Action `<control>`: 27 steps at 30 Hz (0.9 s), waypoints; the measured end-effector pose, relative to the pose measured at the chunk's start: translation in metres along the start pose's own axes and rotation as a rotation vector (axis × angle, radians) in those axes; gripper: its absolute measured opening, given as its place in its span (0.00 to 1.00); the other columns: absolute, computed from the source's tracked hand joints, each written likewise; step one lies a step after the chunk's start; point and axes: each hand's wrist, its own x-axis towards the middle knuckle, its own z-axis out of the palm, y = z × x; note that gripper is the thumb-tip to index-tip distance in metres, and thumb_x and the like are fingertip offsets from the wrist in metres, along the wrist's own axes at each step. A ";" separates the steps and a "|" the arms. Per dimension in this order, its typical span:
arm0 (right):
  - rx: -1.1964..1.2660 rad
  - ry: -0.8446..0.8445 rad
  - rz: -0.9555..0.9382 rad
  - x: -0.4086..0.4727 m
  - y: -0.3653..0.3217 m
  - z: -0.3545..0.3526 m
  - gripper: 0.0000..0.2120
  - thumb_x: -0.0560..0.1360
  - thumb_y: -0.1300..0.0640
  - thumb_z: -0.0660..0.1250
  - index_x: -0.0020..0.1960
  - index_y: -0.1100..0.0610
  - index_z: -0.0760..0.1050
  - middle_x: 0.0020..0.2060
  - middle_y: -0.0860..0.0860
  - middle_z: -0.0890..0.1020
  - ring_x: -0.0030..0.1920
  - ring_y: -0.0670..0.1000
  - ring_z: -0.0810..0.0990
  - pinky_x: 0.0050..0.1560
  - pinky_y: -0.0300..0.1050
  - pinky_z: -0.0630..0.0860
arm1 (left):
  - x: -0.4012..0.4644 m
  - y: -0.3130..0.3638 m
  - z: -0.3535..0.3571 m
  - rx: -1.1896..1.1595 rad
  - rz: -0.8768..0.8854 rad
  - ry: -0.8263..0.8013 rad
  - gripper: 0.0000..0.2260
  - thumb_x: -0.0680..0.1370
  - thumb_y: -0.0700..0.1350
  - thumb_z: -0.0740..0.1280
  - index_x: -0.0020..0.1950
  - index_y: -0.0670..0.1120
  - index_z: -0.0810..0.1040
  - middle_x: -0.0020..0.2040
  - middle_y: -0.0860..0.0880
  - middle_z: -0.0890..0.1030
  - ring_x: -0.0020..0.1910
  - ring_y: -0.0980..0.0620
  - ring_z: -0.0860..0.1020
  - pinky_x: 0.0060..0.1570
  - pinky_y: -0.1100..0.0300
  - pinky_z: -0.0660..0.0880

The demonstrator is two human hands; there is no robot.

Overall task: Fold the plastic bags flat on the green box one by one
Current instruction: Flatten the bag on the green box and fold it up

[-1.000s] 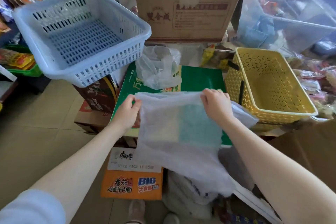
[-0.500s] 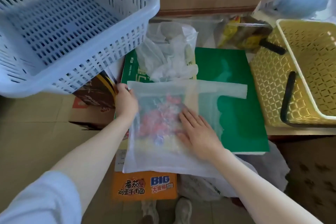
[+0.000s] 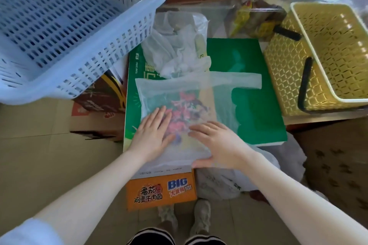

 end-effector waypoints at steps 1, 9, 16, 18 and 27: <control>-0.080 0.044 -0.030 -0.009 -0.007 0.005 0.32 0.68 0.31 0.57 0.58 0.53 0.78 0.57 0.50 0.80 0.56 0.52 0.79 0.59 0.47 0.73 | 0.000 -0.001 0.002 0.021 0.013 0.006 0.37 0.65 0.69 0.23 0.70 0.53 0.32 0.72 0.51 0.33 0.70 0.53 0.33 0.68 0.56 0.33; -0.165 0.318 0.210 -0.030 -0.016 0.042 0.07 0.63 0.59 0.60 0.37 0.56 0.77 0.35 0.52 0.76 0.32 0.54 0.75 0.28 0.42 0.70 | -0.017 0.018 -0.014 -0.256 0.268 0.121 0.39 0.73 0.69 0.39 0.73 0.44 0.61 0.74 0.46 0.61 0.73 0.50 0.54 0.70 0.57 0.45; -0.108 0.433 0.353 -0.030 -0.013 0.046 0.09 0.60 0.64 0.72 0.38 0.58 0.75 0.34 0.54 0.75 0.33 0.56 0.76 0.31 0.44 0.72 | -0.022 0.044 0.002 -0.114 0.441 0.382 0.09 0.74 0.47 0.59 0.41 0.43 0.74 0.37 0.48 0.77 0.34 0.48 0.77 0.31 0.61 0.70; -0.135 0.457 0.398 -0.044 -0.002 0.047 0.09 0.60 0.66 0.72 0.38 0.59 0.75 0.34 0.54 0.76 0.33 0.56 0.76 0.33 0.44 0.71 | -0.024 0.041 0.002 -0.157 0.384 0.394 0.09 0.73 0.46 0.58 0.38 0.43 0.74 0.34 0.48 0.76 0.31 0.49 0.76 0.26 0.66 0.67; 0.031 0.647 0.703 -0.109 0.044 0.051 0.07 0.70 0.70 0.65 0.45 0.61 0.76 0.42 0.57 0.76 0.41 0.59 0.73 0.42 0.50 0.67 | -0.034 0.024 0.007 -0.108 0.244 0.406 0.22 0.61 0.28 0.74 0.42 0.46 0.67 0.30 0.48 0.76 0.23 0.49 0.74 0.21 0.61 0.69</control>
